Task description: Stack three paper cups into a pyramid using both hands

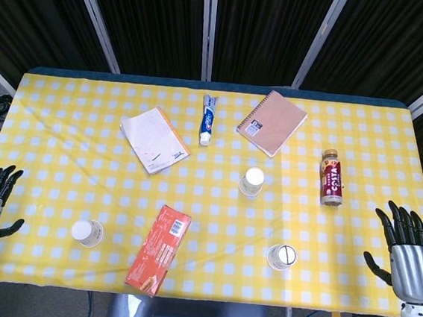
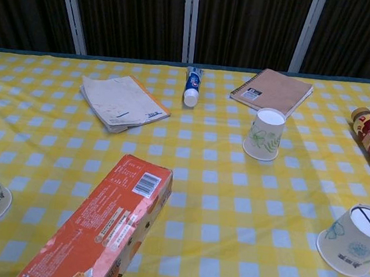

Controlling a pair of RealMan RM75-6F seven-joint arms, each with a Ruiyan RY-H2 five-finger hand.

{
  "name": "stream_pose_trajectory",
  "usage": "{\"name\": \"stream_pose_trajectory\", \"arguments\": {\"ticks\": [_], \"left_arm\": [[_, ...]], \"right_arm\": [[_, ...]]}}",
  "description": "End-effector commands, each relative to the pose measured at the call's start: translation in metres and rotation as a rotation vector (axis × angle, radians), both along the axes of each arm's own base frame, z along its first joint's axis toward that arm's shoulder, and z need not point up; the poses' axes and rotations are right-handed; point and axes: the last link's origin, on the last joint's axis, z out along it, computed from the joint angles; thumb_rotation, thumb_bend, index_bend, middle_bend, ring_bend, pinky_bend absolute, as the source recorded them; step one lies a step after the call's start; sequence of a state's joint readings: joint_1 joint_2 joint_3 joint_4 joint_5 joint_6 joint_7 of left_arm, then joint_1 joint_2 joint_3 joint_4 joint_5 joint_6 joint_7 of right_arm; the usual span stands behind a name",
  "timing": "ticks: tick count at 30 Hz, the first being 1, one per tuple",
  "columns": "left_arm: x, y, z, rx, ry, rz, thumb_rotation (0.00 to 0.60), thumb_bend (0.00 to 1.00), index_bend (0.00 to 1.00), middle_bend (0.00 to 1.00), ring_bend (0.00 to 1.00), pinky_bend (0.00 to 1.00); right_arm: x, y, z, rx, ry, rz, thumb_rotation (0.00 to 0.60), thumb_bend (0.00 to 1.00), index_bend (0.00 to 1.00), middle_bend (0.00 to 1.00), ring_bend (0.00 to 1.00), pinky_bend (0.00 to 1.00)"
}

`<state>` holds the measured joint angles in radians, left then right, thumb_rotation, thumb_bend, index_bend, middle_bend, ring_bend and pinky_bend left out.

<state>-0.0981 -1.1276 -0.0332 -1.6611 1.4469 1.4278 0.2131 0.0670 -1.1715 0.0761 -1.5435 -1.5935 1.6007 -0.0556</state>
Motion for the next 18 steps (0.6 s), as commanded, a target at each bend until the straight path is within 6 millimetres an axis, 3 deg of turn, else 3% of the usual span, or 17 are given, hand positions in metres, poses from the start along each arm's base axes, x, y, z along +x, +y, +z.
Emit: {"name": "stream_pose_trajectory", "arguments": {"ticks": [1, 18], "left_arm": [[-0.0005, -0.0010, 0.0027, -0.001, 0.012, 0.006, 0.600, 0.22, 0.00, 0.00, 0.00, 0.00], [0.0001, -0.0011, -0.0032, -0.057, 0.044, 0.012, 0.600, 0.23, 0.00, 0.00, 0.00, 0.00]], "right_arm": [[0.0001, 0.0003, -0.0004, 0.001, 0.000, 0.000, 0.600, 0.13, 0.12, 0.00, 0.00, 0.03], [-0.0005, -0.0001, -0.0012, 0.013, -0.001, -0.003, 0.600, 0.13, 0.14, 0.00, 0.00, 0.03]]}}
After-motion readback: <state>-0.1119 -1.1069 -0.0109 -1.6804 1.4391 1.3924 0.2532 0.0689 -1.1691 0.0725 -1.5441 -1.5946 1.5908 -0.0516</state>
